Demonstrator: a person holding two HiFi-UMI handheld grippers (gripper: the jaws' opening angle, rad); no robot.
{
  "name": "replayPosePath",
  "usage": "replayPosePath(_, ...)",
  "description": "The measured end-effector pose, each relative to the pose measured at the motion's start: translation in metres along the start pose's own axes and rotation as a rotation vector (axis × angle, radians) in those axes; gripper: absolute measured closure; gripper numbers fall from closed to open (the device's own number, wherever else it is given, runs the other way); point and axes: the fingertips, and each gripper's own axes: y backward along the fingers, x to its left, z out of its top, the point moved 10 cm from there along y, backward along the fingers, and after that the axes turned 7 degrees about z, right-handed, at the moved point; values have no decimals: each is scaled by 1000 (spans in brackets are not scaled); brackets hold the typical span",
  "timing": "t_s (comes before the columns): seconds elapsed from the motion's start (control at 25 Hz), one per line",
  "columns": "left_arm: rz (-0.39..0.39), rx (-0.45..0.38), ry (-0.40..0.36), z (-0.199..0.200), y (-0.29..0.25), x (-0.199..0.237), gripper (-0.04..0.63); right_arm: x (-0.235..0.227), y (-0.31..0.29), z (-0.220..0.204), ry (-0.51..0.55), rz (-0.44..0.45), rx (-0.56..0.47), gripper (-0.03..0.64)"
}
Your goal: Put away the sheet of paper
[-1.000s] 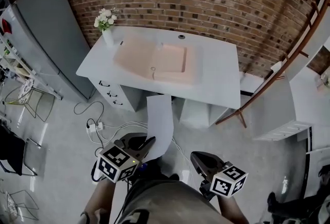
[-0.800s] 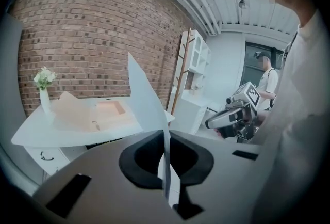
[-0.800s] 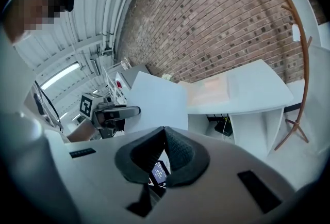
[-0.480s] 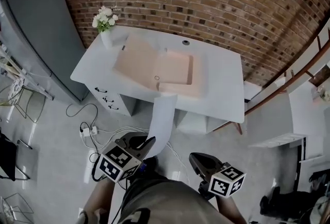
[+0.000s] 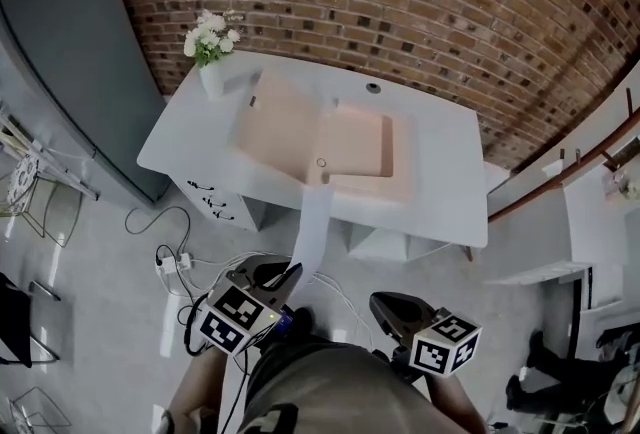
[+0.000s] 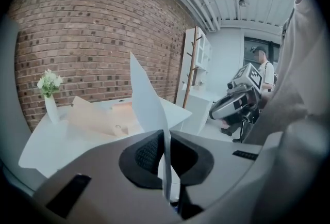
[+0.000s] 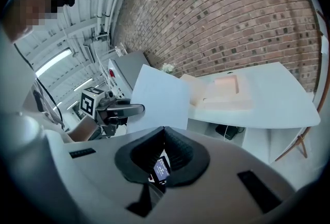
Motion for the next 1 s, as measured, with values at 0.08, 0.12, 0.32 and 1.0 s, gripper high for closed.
replayPosePath(0.08, 12, 3, -11, -3, 2, 11, 581, 2, -12, 4, 16, 7, 19, 595)
replayPosePath(0.12, 19, 7, -17, -6, 3, 15, 581, 4, -16, 6, 24, 10, 29, 595)
replayPosePath(0.32, 75, 51, -59, -13, 2, 32, 581, 8, -33, 13, 60, 7, 68, 595)
replayPosePath(1.0, 85, 89, -32, 14, -22, 56, 581, -34, -63, 48, 24, 80, 94, 595)
